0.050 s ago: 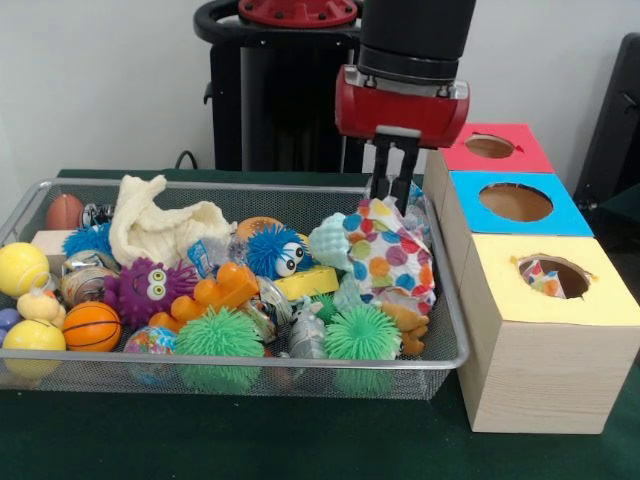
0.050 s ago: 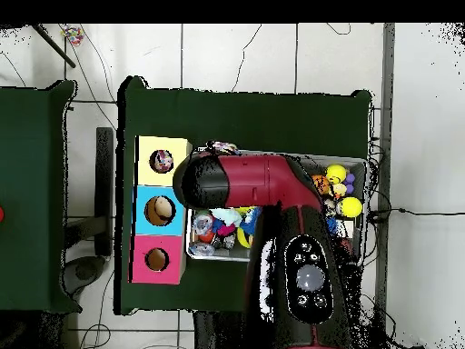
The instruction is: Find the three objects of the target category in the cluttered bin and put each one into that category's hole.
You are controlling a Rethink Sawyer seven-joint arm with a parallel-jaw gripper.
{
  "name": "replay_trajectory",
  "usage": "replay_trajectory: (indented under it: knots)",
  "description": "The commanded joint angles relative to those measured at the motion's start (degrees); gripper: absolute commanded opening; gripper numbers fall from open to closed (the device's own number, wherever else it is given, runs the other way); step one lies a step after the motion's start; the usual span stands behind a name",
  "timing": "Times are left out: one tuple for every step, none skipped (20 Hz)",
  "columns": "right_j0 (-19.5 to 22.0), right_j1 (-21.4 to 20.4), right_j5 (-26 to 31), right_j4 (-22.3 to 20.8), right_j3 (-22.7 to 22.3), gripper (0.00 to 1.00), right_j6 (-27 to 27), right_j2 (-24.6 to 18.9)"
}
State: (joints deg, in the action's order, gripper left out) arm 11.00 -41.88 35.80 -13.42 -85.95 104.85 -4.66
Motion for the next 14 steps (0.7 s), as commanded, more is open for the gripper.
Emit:
replay_trajectory:
  knots:
    - [-0.36, 0.22, 4.91, 0.99, -6.19, 0.00, -0.60, -5.39]
    - [-0.89, 0.02, 4.52, 1.11, -6.58, 0.00, 0.57, -5.04]
    - [-1.42, -0.17, 4.14, 1.24, -6.96, 0.00, 1.74, -4.69]
    - [-1.99, -0.37, 3.85, 1.35, -7.27, 0.00, 2.86, -4.31]
    - [-2.61, -0.49, 3.77, 1.33, -7.36, 0.00, 3.79, -3.85]
    - [-3.22, -0.62, 3.75, 1.28, -7.46, 0.00, 4.61, -3.36]
    - [-3.72, -0.88, 3.50, 1.21, -8.04, 0.00, 5.22, -2.93]
    - [-4.22, -0.92, 3.30, 1.12, -8.19, 0.00, 5.81, -2.50]
    - [-4.73, -0.96, 3.09, 1.02, -8.33, 0.00, 6.39, -2.06]
    - [-5.06, -1.00, 2.83, 0.97, -8.55, 0.00, 6.76, -1.75]
    - [-5.38, -0.89, 2.60, 0.93, -8.47, 0.00, 7.09, -1.46]
    - [-5.81, -1.01, 2.48, 0.88, -8.70, 0.00, 7.40, -1.09]
    - [-6.24, -1.13, 2.37, 0.83, -8.93, 0.00, 7.71, -0.73]
    - [-6.66, -1.19, 2.35, 0.86, -9.09, 0.00, 8.14, -0.37]
